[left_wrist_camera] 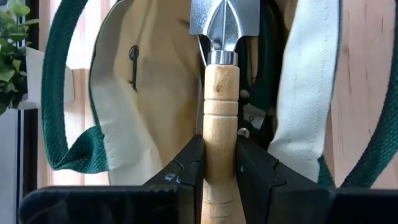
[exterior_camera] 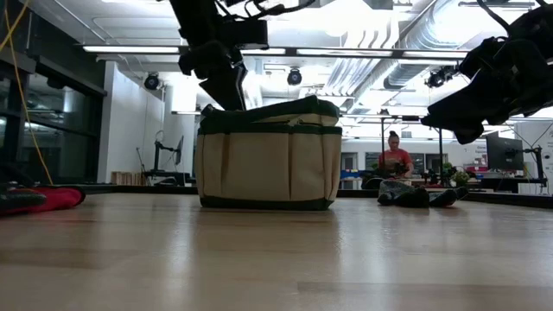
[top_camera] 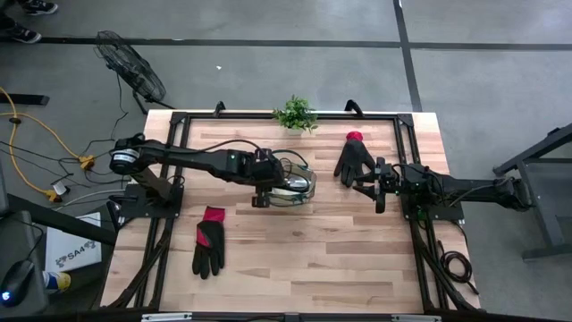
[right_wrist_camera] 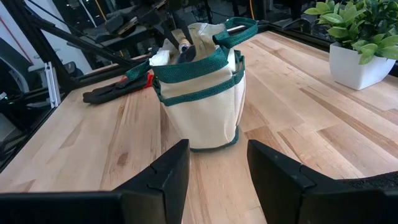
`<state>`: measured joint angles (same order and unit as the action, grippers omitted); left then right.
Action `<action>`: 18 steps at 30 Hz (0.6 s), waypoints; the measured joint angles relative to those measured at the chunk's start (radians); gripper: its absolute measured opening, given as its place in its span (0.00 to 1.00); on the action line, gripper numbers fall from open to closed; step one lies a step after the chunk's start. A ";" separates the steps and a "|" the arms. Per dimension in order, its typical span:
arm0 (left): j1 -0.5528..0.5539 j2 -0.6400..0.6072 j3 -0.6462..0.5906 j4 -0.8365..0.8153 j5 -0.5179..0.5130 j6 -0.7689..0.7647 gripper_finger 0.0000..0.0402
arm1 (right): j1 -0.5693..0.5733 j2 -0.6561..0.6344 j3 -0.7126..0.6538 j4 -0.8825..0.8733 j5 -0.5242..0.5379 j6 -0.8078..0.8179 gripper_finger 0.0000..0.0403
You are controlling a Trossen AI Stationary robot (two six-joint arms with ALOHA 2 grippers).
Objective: Pick & Place Garden tools in Gardening bag
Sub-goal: Put the brown trowel into the gardening bag
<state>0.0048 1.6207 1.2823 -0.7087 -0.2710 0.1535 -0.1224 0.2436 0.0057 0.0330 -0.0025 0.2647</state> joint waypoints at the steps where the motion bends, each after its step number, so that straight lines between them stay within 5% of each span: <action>1: 0.003 0.000 0.000 0.003 0.007 0.000 0.15 | 0.000 0.000 0.000 0.000 0.000 0.000 0.38; 18: 0.003 0.114 0.000 0.077 -0.004 0.008 0.15 | 0.000 0.010 0.000 0.002 0.001 0.000 0.38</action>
<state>0.0078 1.7344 1.2824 -0.6316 -0.2753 0.1619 -0.1225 0.2532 0.0059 0.0346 -0.0019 0.2646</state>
